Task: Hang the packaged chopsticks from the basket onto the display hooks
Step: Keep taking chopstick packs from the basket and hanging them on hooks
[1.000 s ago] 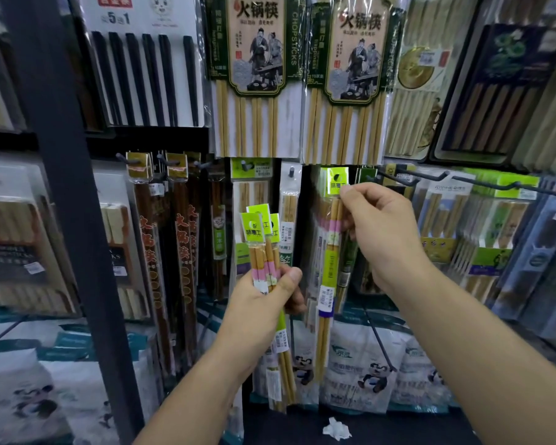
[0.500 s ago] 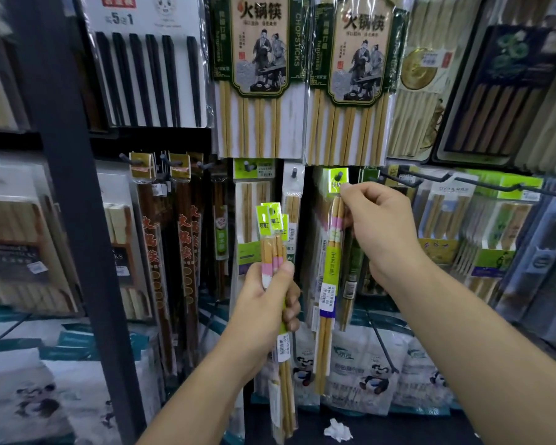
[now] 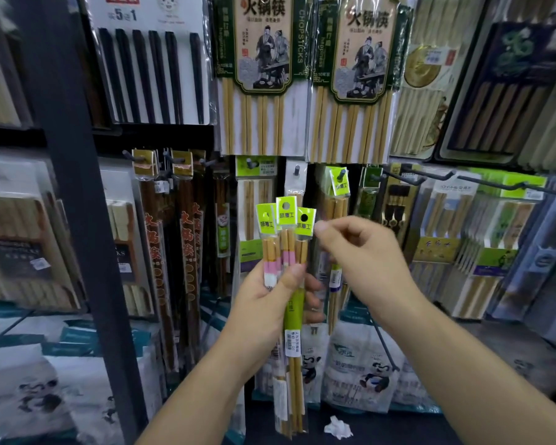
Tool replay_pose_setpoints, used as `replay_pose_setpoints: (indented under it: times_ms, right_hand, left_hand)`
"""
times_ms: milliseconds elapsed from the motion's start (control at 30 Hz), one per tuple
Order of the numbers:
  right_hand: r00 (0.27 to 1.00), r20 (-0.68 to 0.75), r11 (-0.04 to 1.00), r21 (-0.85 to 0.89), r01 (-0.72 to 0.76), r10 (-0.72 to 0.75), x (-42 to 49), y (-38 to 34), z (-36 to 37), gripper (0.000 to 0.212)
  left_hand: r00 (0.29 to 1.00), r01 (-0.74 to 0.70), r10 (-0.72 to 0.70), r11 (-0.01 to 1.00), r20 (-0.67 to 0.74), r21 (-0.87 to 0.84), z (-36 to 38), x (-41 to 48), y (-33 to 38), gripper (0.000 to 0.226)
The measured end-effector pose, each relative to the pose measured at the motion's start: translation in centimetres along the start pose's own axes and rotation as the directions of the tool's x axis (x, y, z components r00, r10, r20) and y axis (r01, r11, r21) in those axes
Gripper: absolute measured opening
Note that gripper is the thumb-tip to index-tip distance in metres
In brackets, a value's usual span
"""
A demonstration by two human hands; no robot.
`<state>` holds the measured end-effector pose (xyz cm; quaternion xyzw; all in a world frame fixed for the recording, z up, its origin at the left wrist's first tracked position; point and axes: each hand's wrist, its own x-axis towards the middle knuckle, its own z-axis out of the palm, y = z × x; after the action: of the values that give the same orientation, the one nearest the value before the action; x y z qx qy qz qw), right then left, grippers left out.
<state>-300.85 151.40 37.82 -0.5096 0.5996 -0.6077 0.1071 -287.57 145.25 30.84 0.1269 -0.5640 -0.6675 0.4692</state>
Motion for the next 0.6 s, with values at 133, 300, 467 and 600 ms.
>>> replay_pose_setpoints:
  times_ms: [133, 300, 467, 600]
  right_hand:
    - [0.991, 0.119, 0.993, 0.091, -0.069, 0.058, -0.8, -0.3, 0.8, 0.028]
    - [0.995, 0.065, 0.992, 0.097, -0.08, 0.074, -0.4, -0.1, 0.8, 0.03]
    - [0.994, -0.113, 0.998, 0.065, 0.018, -0.011, 1.2, -0.1, 0.0, 0.03]
    - [0.987, -0.16, 0.995, 0.095, 0.029, -0.014, 2.5, -0.4, -0.6, 0.031]
  left_hand:
    - [0.999, 0.014, -0.013, 0.999, 0.031, -0.047, 0.3, -0.2, 0.0, 0.031]
    - [1.0, 0.001, -0.002, 0.999, -0.028, -0.032, 0.4, 0.0, -0.2, 0.029]
    - [0.985, -0.032, 0.043, 0.997, -0.167, 0.07, -0.2, 0.6, -0.4, 0.037]
    - [0.986, -0.018, 0.035, 0.995, -0.163, 0.102, -0.5, 0.7, 0.0, 0.037]
